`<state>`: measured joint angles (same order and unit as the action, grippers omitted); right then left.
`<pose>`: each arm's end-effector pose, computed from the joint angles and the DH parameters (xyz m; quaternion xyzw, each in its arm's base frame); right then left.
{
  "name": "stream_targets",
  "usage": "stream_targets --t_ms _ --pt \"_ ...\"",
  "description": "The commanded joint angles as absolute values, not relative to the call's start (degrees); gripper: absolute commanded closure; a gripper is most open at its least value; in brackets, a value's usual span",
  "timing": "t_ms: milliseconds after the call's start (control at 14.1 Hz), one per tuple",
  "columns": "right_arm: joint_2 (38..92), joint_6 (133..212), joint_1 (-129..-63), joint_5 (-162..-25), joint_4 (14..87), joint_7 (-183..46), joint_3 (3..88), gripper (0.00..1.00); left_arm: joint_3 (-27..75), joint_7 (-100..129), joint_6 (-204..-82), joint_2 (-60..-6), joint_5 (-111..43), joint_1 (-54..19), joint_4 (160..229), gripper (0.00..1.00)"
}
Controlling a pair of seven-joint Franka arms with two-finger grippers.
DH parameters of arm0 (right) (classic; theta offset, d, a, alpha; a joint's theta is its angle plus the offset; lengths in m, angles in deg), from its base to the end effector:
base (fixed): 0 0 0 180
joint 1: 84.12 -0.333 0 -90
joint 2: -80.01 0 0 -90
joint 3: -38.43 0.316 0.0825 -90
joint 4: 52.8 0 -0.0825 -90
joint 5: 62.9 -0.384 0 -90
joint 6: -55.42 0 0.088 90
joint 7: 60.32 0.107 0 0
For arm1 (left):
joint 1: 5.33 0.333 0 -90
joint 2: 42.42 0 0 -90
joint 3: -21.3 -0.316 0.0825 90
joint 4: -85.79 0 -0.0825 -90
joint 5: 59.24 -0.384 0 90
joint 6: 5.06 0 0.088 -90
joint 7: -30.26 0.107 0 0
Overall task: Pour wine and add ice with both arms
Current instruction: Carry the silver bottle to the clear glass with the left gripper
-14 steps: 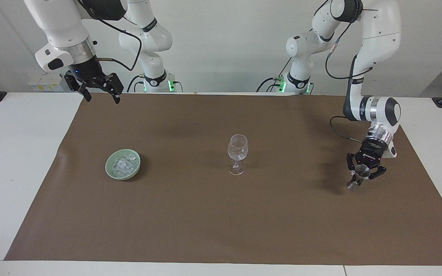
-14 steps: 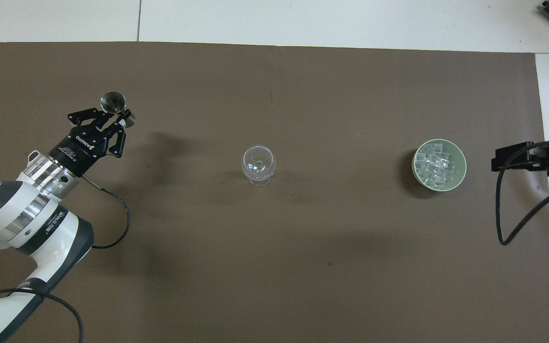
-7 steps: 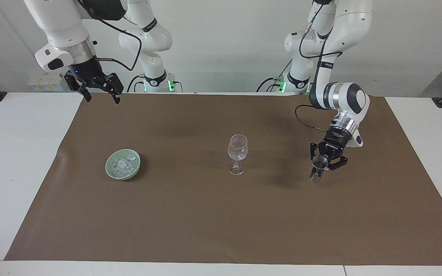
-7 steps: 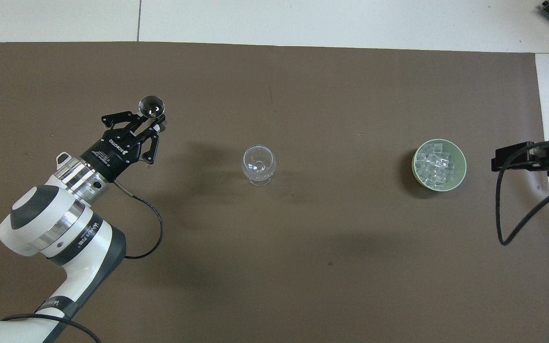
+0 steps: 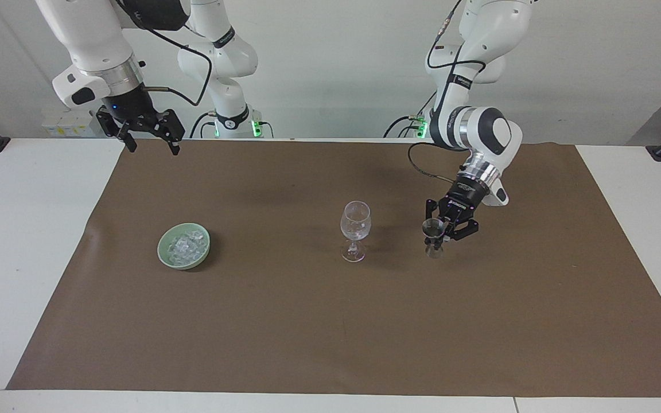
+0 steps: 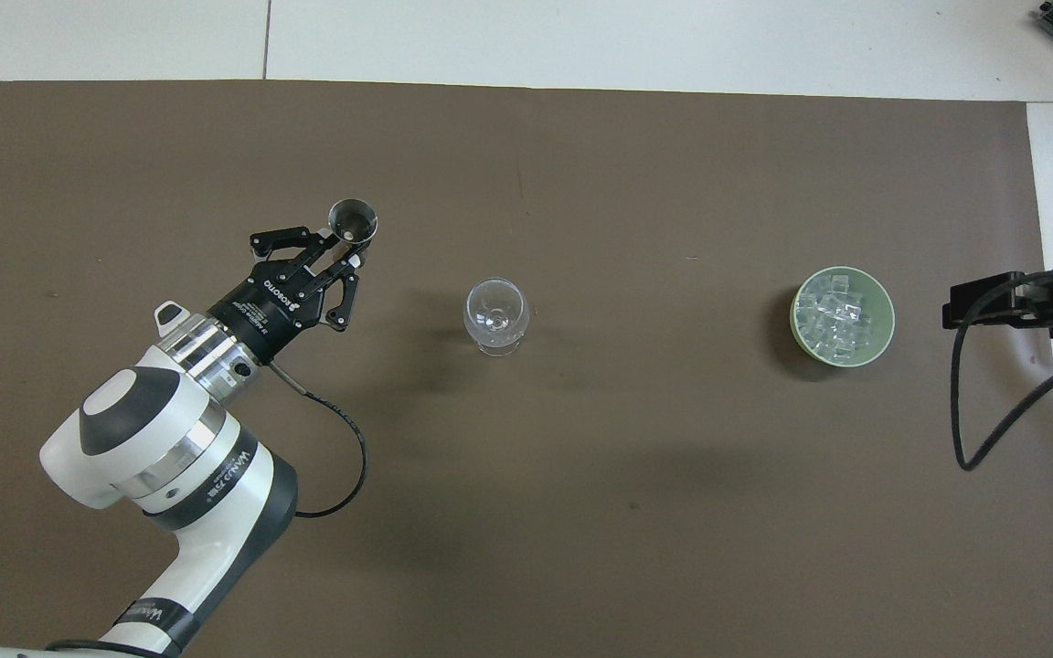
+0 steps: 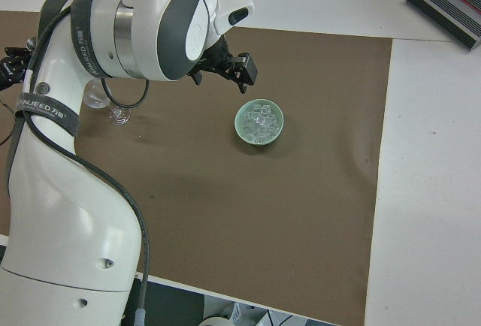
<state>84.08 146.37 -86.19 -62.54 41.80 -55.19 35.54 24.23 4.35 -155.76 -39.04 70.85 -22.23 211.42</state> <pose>0.5333 -0.0093 0.6266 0.9986 -0.0518 0.0037 0.0012 0.5213 -0.1680 0.3679 0.3761 0.7141 -0.1552 0.5696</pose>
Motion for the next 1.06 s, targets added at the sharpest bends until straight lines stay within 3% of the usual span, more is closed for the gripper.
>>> stream_targets --t_ms 0,994 --pt "85.02 146.39 -85.97 -63.43 42.56 -56.63 35.53 0.0 25.5 4.6 -160.17 -39.52 72.33 -23.7 209.63 1.0" --pt "85.02 146.39 -85.97 -63.43 42.56 -56.63 35.44 0.0 28.41 11.45 -169.32 -38.73 71.63 -27.92 206.38 1.0"
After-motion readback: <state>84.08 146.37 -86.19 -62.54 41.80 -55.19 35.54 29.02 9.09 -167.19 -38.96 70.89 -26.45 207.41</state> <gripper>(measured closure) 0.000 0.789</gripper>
